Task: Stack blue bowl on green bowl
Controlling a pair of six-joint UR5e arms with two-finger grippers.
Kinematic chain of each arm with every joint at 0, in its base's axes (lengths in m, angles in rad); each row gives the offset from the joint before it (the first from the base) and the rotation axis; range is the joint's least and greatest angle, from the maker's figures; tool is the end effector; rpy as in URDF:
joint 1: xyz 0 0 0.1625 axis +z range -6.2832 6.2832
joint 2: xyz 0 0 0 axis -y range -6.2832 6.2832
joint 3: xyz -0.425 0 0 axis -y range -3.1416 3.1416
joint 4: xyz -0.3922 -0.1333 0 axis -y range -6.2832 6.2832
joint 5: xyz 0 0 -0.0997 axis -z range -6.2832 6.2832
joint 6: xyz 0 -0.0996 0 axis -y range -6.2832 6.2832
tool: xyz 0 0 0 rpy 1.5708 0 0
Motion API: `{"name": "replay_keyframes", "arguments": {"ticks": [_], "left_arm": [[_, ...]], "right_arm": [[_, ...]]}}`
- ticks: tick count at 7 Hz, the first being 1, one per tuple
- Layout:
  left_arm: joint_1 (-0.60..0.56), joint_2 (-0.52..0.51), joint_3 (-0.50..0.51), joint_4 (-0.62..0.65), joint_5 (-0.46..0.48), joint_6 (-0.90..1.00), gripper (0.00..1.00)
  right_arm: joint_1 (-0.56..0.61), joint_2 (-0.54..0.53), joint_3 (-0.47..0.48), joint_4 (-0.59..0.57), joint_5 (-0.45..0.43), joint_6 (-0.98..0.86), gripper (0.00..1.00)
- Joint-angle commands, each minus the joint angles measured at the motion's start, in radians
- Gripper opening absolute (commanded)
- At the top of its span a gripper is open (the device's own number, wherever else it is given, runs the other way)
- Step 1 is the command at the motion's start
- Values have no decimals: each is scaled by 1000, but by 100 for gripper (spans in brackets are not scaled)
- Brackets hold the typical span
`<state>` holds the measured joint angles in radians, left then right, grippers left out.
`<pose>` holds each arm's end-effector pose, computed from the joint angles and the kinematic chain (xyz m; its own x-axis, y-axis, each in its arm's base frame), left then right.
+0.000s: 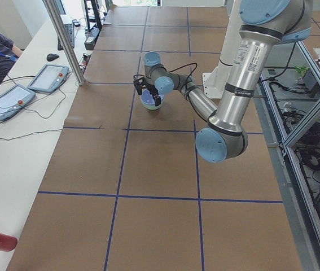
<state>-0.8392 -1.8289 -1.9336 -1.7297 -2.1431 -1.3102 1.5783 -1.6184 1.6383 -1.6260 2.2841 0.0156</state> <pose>0.3132 -0.4677 0.3347 0.5546 -0.2935 -0.7786 0.2362 0.9528 -0.1909 0.0716 -0.4684 0.6580 0.7558 0.0444 0.6533 -0.0193 0.9988 -0.0455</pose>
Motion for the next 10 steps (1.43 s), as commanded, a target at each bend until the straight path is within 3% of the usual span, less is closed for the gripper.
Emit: {"name": "replay_keyframes", "arguments": {"ticks": [1, 2, 5, 8, 10], "left_arm": [[-165, 159, -19, 1, -61, 423, 100], [-272, 239, -9, 4, -110, 648, 100], [-527, 386, 76, 67, -118, 1205, 100], [-694, 442, 177, 64, -159, 1412, 100], [-704, 444, 191, 68, -159, 1454, 100]], "right_arm": [[-1, 0, 0, 0, 0, 0, 100], [-1, 2, 0, 0, 0, 0, 100], [-1, 0, 0, 0, 0, 0, 100], [-1, 0, 0, 0, 0, 0, 100], [-1, 0, 0, 0, 0, 0, 100]]}}
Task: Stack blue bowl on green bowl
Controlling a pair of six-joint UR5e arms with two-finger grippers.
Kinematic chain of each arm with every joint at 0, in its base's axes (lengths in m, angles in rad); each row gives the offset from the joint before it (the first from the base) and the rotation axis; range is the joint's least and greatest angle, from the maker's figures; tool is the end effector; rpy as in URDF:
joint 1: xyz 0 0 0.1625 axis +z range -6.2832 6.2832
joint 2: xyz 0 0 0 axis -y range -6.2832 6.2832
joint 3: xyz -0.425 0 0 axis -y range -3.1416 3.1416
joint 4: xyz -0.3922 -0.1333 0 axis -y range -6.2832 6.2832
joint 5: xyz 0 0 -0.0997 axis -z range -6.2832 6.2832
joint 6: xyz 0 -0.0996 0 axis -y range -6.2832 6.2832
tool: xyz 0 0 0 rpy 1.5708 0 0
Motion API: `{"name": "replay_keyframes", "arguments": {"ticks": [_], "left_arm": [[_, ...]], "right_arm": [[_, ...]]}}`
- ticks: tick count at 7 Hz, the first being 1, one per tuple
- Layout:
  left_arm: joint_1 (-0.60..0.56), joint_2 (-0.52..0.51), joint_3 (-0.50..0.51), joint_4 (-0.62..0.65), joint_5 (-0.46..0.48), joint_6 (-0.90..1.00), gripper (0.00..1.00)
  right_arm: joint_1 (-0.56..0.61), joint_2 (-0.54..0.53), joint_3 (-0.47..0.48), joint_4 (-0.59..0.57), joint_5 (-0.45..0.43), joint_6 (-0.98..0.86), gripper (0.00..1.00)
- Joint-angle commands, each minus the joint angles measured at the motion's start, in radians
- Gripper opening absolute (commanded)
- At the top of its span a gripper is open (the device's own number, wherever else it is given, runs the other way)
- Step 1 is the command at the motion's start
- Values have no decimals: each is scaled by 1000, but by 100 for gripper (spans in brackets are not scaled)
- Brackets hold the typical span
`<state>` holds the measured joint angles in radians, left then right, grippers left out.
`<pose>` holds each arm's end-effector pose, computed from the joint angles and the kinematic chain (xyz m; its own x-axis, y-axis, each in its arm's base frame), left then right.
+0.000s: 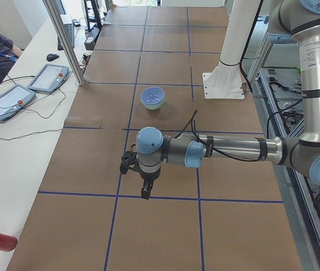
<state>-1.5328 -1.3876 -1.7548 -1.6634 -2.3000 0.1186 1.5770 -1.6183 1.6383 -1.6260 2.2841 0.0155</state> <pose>-0.0509 -0.4232 0.6447 0.7331 0.2075 -0.6477 -0.1254 0.9772 0.1711 0.0710 -0.4685 0.6580 0.7559 0.0432 0.6533 -0.0179 0.9988 -0.0453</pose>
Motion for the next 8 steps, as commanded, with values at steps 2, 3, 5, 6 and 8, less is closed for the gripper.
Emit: {"name": "replay_keyframes", "arguments": {"ticks": [2, 3, 5, 6, 8], "left_arm": [[-50, 2, 40, 7, -53, 23, 100], [-52, 8, 41, 5, -58, 20, 100], [-50, 10, 54, -2, -47, 24, 100], [-52, 10, 51, -4, -47, 24, 100], [-52, 15, 38, -6, -49, 26, 100]], "right_arm": [[0, 0, 0, 0, 0, 1, 100], [0, 0, 0, 0, 0, 0, 100], [1, 0, 0, 0, 0, 0, 100], [1, 0, 0, 0, 0, 0, 100], [0, 0, 0, 0, 0, 1, 100]]}}
